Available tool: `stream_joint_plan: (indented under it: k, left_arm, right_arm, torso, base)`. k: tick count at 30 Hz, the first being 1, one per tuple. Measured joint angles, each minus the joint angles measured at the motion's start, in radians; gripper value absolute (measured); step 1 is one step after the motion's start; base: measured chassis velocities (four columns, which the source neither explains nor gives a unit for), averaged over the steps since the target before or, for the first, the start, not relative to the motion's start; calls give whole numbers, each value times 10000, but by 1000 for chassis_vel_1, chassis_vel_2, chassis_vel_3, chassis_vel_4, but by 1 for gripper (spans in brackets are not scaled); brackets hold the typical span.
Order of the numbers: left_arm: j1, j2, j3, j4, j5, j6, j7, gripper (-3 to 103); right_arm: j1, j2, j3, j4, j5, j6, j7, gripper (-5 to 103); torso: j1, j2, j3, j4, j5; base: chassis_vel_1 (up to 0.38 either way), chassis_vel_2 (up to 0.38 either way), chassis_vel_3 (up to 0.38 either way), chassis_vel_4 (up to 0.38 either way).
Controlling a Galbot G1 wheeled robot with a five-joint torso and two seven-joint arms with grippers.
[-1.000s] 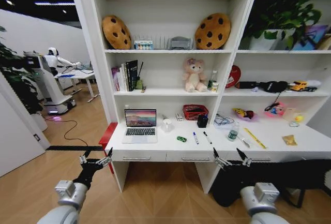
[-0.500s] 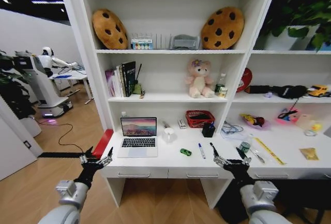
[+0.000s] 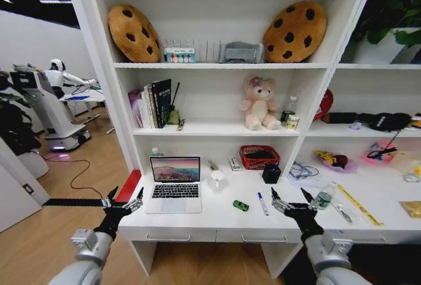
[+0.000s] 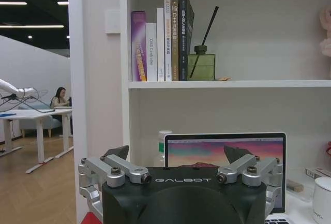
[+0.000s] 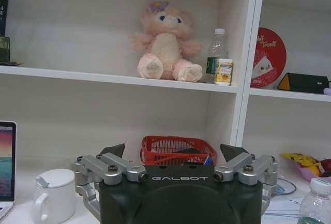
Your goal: Organize the objects on the table.
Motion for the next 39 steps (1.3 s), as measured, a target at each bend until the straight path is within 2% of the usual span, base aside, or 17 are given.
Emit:
stream_joint_plan:
  k: [10,13,16,18,19,21,23,24,25,27,29,30,31,35,37,38,39]
  left_arm:
    - [-897,421,470,478,-284,222,-129,103]
    - [-1485,935,999,826,-590,431,-236,90]
    - [-1711,1185,1289,984,-652,491,-244,85]
    - [-2185,1591,1840,1164,-940,737,-354,74]
    - [-2185,1591,1840,1164,-940,737,-354,74]
    - [-2462,1755,2038,1292,-1137,846,-429,57]
    - [-2602,1833,2109,1366,-1225,877,-449,57]
    - [-2801,1942,2187,1455,-1340,916,-482,46]
    - [-2801,1942,2187,1455,-1340,916,-482,46]
    - [-3126,2102,2288,1588,-1558,1011,-530,36]
    - [-3319,2179,2334,1671,-1679,1066,-558,36]
    - [-3733,2303,2453,1844,-1867,1163,-628,25]
    - [-3733,2303,2453,1844,-1867,1163,-628,25]
    - [-4984,2592,3175,2422,-2219,1490,-1216,9]
    - [-5163,2636,3304,2493,-2294,1582,-1321,9]
    - [-5652,2740,3653,2680,-2576,1817,-1530,2]
    - [-5652,2740,3653,2680,-2576,1817,-1530,2]
  right_arm:
    - [49,-177,-67,-471,-143,198,59,100]
    - [6,-413,-55,-637,-172,257,122,100]
    - [57,-474,-39,-714,-157,259,173,100]
    - [162,-458,-77,-904,-152,258,249,100]
    - [162,-458,-77,-904,-152,258,249,100]
    - [168,-410,-136,-1002,-197,259,253,100]
    - [178,-395,-151,-1043,-215,260,254,100]
    - [207,-382,-156,-1080,-238,264,254,100]
    - [207,-382,-156,-1080,-238,264,254,100]
    - [246,-373,-152,-1094,-240,264,263,100]
    - [259,-373,-141,-1093,-234,259,268,100]
    - [287,-377,-119,-1108,-223,244,279,100]
    - [287,-377,-119,-1108,-223,244,279,100]
    - [341,-379,-84,-1166,-215,227,311,100]
    - [342,-379,-81,-1167,-211,222,314,100]
    - [342,-379,-63,-1172,-206,215,324,100]
    - [342,-379,-63,-1172,-206,215,324,100]
  torso:
    - [6,-2,2,-1,1]
    - [9,-4,3,-2,1]
    - [9,-4,3,-1,0]
    - [8,-4,3,-2,0]
    - [8,-4,3,-2,0]
    - [8,-4,3,-1,0]
    - [8,-4,3,-1,0]
    - [8,-4,3,-1,0]
    - [8,-4,3,-1,0]
    - [8,-4,3,0,0]
    - [8,-3,3,0,-1]
    - [8,-3,3,1,0]
    - [8,-3,3,1,0]
    - [9,-4,4,-1,1]
    - [9,-4,3,-3,1]
    - [9,-4,4,-2,0]
    - [9,-4,4,-2,0]
  base:
    - [0,0,0,0]
    - [0,0,0,0]
    - [0,0,0,0]
    - [0,0,0,0]
    - [0,0,0,0]
    - [0,0,0,0]
    - [0,0,0,0]
    - [0,0,0,0]
    - [0,0,0,0]
    - [0,0,0,0]
    - [0,0,0,0]
    - [0,0,0,0]
    - [0,0,0,0]
    - [0,0,0,0]
    - [0,0,0,0]
    - [0,0,0,0]
    - [0,0,0,0]
